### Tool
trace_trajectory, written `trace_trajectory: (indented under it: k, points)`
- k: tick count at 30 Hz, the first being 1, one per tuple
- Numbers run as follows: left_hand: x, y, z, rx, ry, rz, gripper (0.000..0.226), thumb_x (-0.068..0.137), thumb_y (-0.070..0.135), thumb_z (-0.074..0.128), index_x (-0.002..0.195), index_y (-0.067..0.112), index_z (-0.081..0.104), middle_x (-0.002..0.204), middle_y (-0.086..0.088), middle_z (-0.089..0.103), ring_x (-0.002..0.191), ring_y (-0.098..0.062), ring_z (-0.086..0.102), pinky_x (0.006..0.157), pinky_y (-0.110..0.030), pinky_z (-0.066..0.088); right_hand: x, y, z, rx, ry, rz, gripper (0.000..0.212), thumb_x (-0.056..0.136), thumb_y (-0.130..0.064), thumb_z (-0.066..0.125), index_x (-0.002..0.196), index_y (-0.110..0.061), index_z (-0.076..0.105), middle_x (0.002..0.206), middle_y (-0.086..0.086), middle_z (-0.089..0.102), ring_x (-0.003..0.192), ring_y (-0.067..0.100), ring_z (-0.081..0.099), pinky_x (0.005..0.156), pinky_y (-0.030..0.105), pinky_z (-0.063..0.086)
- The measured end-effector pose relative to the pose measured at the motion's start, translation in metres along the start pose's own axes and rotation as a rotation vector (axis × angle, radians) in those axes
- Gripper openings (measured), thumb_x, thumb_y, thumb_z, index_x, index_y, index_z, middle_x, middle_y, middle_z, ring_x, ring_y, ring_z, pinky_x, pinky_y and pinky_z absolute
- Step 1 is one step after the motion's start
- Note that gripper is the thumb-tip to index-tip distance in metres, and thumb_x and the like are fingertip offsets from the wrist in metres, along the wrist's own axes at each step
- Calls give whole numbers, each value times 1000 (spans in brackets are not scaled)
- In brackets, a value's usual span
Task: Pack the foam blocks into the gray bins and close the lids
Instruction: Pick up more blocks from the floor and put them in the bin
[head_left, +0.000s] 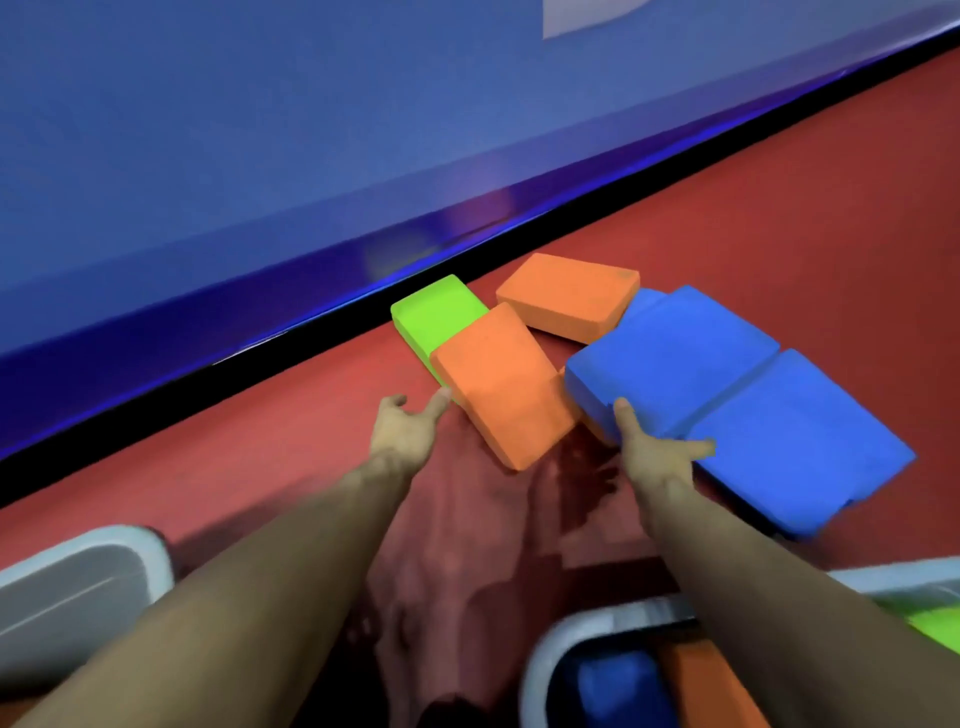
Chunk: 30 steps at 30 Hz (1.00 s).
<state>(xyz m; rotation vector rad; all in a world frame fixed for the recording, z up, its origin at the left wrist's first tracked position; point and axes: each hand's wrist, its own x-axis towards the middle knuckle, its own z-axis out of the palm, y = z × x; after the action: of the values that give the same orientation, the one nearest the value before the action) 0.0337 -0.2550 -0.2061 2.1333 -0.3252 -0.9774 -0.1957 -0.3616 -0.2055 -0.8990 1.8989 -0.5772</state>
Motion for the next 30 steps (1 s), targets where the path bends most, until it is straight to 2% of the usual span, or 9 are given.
trace_trajectory:
  k: [3, 6, 9, 14, 18, 20, 22, 25, 30]
  points:
    - [47, 2, 15, -70, 56, 18, 109, 69, 79, 68, 150, 12, 36, 137, -17, 59, 124, -35, 60, 108, -48, 46, 24, 14, 22, 197, 43, 135, 118, 74, -80, 64, 148, -1, 17, 137, 16, 52, 120, 38, 57, 106, 49, 44]
    - [89, 7, 27, -97, 58, 32, 132, 52, 88, 68, 151, 8, 33, 141, -22, 55, 129, -36, 56, 110, -53, 45, 35, 37, 43, 322, -3, 41, 109, 62, -85, 67, 138, -11, 44, 125, 5, 64, 111, 32, 66, 100, 50, 52]
    - [106, 14, 38, -91, 44, 20, 114, 71, 80, 67, 149, 1, 38, 146, -22, 51, 134, -37, 51, 111, -51, 40, 33, 43, 53, 367, -60, -4, 102, 50, -88, 69, 124, -18, 55, 113, -2, 69, 102, 29, 70, 94, 52, 56]
    - [113, 10, 59, -192, 66, 25, 75, 86, 59, 69, 129, -2, 59, 132, -19, 63, 124, -32, 59, 98, -40, 49, 33, 42, 59, 369, -76, -15, 106, 49, -89, 69, 127, -19, 54, 113, -4, 69, 102, 27, 70, 94, 52, 56]
    - [93, 15, 54, -286, -48, 13, 86, 68, 65, 77, 130, 8, 61, 121, -5, 70, 108, -24, 67, 94, -37, 51, 29, 39, 57, 313, -82, -26, 120, 39, -98, 64, 125, -16, 58, 112, 0, 71, 102, 28, 71, 93, 53, 57]
    - [71, 15, 47, -266, -80, 43, 66, 71, 59, 78, 117, 13, 66, 111, -1, 72, 102, -22, 69, 92, -39, 55, 25, 36, 51, 292, -74, -17, 132, 30, -103, 61, 127, -13, 58, 116, 3, 70, 104, 29, 70, 94, 51, 56]
    - [44, 14, 32, -216, -82, 103, 39, 76, 49, 81, 93, 16, 71, 93, 4, 73, 89, -17, 70, 92, -41, 58, 9, 27, 38, 250, -88, -28, 119, 46, -97, 65, 126, -9, 61, 118, 4, 69, 107, 29, 67, 95, 44, 53]
    - [-2, 21, -25, -123, -13, 193, 43, 70, 56, 83, 75, 16, 68, 76, 2, 69, 72, -16, 63, 87, -44, 57, -25, 14, 17, 223, -120, -92, 77, 83, -70, 65, 128, -7, 63, 120, 5, 66, 114, 27, 62, 86, 32, 42]
    - [-96, 30, -161, -120, 46, 280, 45, 72, 59, 80, 59, 24, 55, 60, 7, 51, 62, -17, 48, 76, -42, 50, -135, -17, 3, 195, -258, -232, 66, 86, -53, 73, 129, -5, 60, 121, 8, 69, 109, 21, 65, 76, 22, 39]
